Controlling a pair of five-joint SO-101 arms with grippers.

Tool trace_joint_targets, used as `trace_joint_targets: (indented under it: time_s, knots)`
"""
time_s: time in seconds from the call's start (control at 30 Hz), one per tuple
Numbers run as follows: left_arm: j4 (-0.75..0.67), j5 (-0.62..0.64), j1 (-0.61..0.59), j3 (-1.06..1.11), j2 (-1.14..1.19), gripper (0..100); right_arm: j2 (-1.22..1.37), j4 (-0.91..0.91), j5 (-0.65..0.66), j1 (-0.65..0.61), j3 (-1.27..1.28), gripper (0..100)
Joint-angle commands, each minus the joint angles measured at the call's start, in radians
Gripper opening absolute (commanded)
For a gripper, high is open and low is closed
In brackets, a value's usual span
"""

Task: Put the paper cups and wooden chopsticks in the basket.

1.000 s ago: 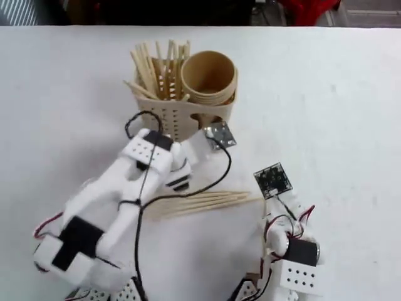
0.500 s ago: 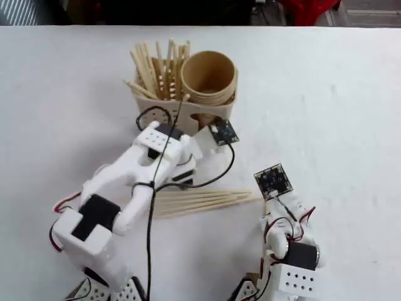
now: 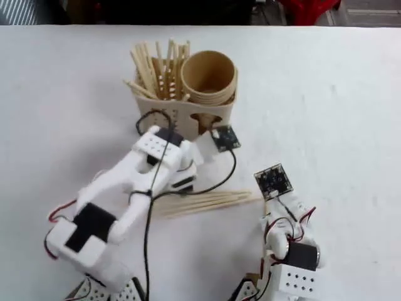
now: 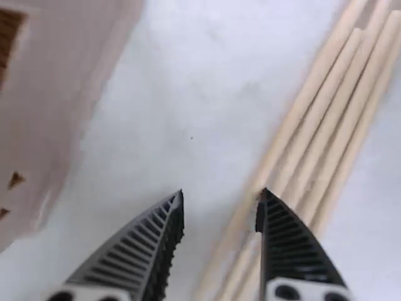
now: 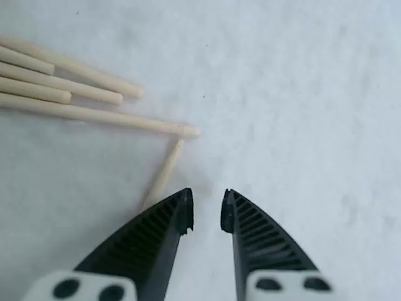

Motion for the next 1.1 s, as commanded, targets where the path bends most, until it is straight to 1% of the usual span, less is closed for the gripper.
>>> trace_joint_targets:
  time_s: [0.0, 0.17, 0.3, 0.5, 0.77, 0.93, 1.07]
  knots:
    - [0.011, 0.006, 0.01, -0.086, 0.104, 20, -0.007, 0.004, 0.008, 0.002, -0.003, 8.7]
    - [0.068, 0.011, 0.008, -0.143, 0.12, 19, -0.007, 0.004, 0.008, 0.002, -0.003, 8.7]
    - [0.069, 0.014, 0.016, -0.132, 0.035, 17, -0.007, 0.004, 0.008, 0.002, -0.003, 8.7]
    - [0.071, 0.017, 0.013, -0.095, 0.036, 17, -0.007, 0.004, 0.008, 0.002, -0.003, 8.7]
    - [0.089, 0.009, 0.019, -0.017, -0.143, 17, -0.007, 0.002, 0.008, -0.001, -0.003, 8.7]
    - [0.048, 0.009, 0.054, 0.041, -0.117, 17, -0.007, 0.002, 0.008, -0.001, -0.003, 8.7]
    - [0.035, 0.015, 0.085, 0.032, -0.048, 17, -0.007, 0.002, 0.008, -0.001, -0.003, 8.7]
